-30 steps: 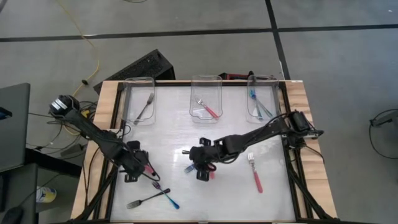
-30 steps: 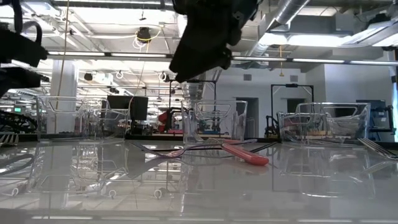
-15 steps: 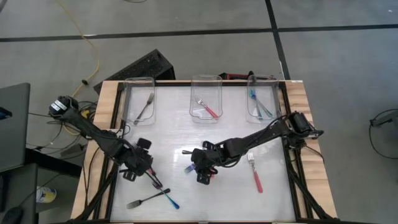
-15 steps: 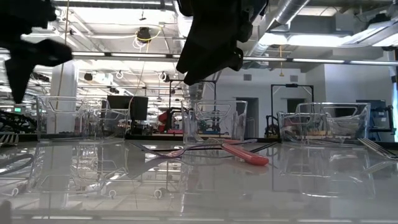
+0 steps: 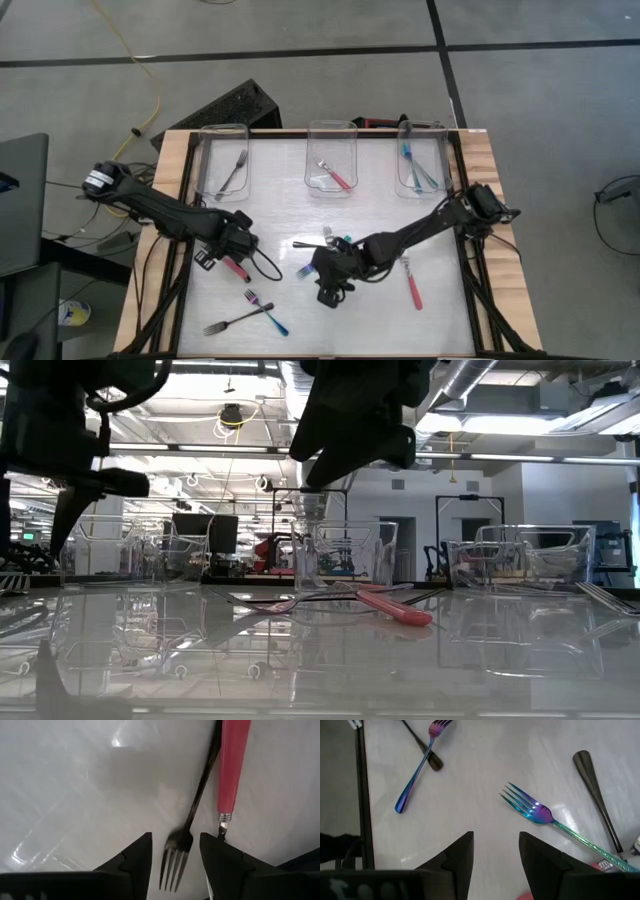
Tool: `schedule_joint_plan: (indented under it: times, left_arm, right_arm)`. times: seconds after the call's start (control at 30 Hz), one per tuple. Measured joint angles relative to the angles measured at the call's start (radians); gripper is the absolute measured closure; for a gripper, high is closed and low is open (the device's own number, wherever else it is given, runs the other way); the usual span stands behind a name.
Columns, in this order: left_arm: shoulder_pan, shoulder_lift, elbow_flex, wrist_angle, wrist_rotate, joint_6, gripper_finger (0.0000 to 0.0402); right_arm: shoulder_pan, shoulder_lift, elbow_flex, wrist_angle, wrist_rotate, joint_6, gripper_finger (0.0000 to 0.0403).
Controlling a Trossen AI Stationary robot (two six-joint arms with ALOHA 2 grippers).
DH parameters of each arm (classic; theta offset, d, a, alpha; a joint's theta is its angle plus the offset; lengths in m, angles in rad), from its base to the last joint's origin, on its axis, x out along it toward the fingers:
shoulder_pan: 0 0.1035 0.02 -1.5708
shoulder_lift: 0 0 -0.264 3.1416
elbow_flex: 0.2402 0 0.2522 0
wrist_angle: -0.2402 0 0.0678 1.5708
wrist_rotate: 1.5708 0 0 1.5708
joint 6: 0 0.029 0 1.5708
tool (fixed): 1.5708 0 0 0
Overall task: Sort silverware by color (type)
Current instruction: Put the top left black fork into the left transparent bin
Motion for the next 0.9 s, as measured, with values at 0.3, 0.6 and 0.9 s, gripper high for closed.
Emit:
schedule_joint_plan:
  times: [0.3,0.6,0.9]
  left_arm:
    - [-0.004,0.14,0.0,0.038,0.03,0.074,0.0251]
    - [-0.005,0.245,0.002,0.039,0.066,0.061,0.0251]
    - [-0.018,0.252,-0.029,0.112,0.047,0.013,0.0274]
  right_arm:
    - [0.039,0.0,0.0,-0.005,0.091,0.063,0.0223]
    - [0.036,0.0,0.0,-0.007,0.091,0.064,0.0223]
    - [0.029,0.0,0.0,-0.022,0.071,0.064,0.0223]
